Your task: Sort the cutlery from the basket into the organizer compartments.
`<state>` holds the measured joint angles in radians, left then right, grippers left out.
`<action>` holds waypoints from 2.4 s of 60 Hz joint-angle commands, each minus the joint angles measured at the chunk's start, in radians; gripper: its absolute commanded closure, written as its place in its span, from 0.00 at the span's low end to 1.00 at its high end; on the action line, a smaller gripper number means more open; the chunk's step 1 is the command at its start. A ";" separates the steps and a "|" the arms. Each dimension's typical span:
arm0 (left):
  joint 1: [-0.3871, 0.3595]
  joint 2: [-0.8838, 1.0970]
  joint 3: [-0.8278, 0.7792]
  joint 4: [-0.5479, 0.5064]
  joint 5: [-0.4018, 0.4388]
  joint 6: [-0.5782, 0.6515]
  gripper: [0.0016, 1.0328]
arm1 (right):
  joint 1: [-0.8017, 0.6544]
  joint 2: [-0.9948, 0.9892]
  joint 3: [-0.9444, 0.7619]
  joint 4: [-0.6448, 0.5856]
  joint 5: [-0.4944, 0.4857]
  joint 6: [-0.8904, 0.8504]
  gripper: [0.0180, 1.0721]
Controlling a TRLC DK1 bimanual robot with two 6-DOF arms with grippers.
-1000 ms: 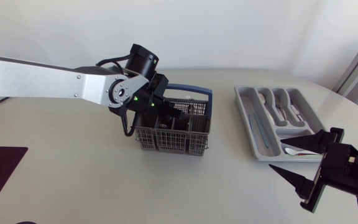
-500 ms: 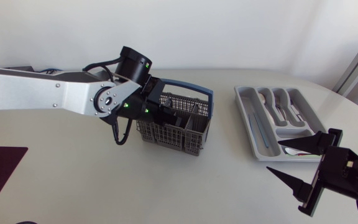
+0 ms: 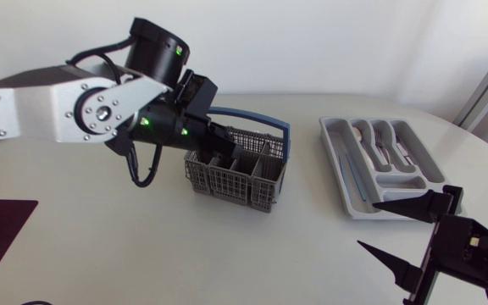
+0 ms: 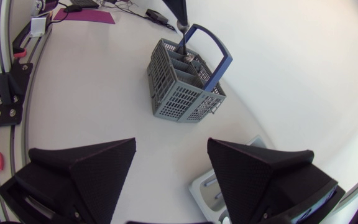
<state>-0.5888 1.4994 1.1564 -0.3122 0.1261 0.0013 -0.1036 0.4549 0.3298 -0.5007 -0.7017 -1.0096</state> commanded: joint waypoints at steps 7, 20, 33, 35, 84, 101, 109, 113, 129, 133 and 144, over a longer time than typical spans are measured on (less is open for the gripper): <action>0.041 -0.090 0.155 -0.143 0.061 0.022 0.97 | 0.027 -0.004 0.020 -0.025 0.007 0.059 0.21; 0.041 -0.117 0.252 -0.311 0.196 0.086 0.97 | 0.074 0.021 0.081 -0.032 0.005 0.118 0.21; 0.014 -0.103 0.249 -0.421 0.326 0.164 0.97 | 0.119 0.048 0.155 -0.041 -0.009 0.178 0.21; 0.000 -0.103 0.238 -0.427 0.340 0.172 0.97 | 0.130 0.048 0.163 -0.048 -0.012 0.181 0.21; -0.255 0.079 0.169 -0.564 0.535 0.442 0.97 | 0.527 0.194 0.164 0.048 -0.010 0.233 0.44; -0.261 0.081 0.177 -0.579 0.566 0.451 0.97 | 0.622 0.240 0.133 0.093 0.010 0.244 0.56; -0.266 0.079 0.175 -0.587 0.572 0.453 0.97 | 0.642 0.266 0.118 0.131 0.030 0.253 0.58; -0.267 0.074 0.175 -0.590 0.580 0.453 0.97 | 0.644 0.275 0.114 0.146 0.031 0.255 0.60; -0.276 0.067 0.170 -0.590 0.593 0.453 0.97 | 0.668 0.306 0.107 0.183 0.057 0.255 0.74; -0.276 0.065 0.172 -0.590 0.593 0.453 0.97 | 0.674 0.309 0.101 0.186 0.059 0.255 0.78; -0.275 0.062 0.172 -0.590 0.593 0.453 0.97 | 0.679 0.304 0.092 0.183 0.065 0.255 0.94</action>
<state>-0.8589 1.5589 1.3285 -0.8864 0.7029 0.4313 0.5682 0.7540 0.4530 -0.3244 -0.6449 -0.7803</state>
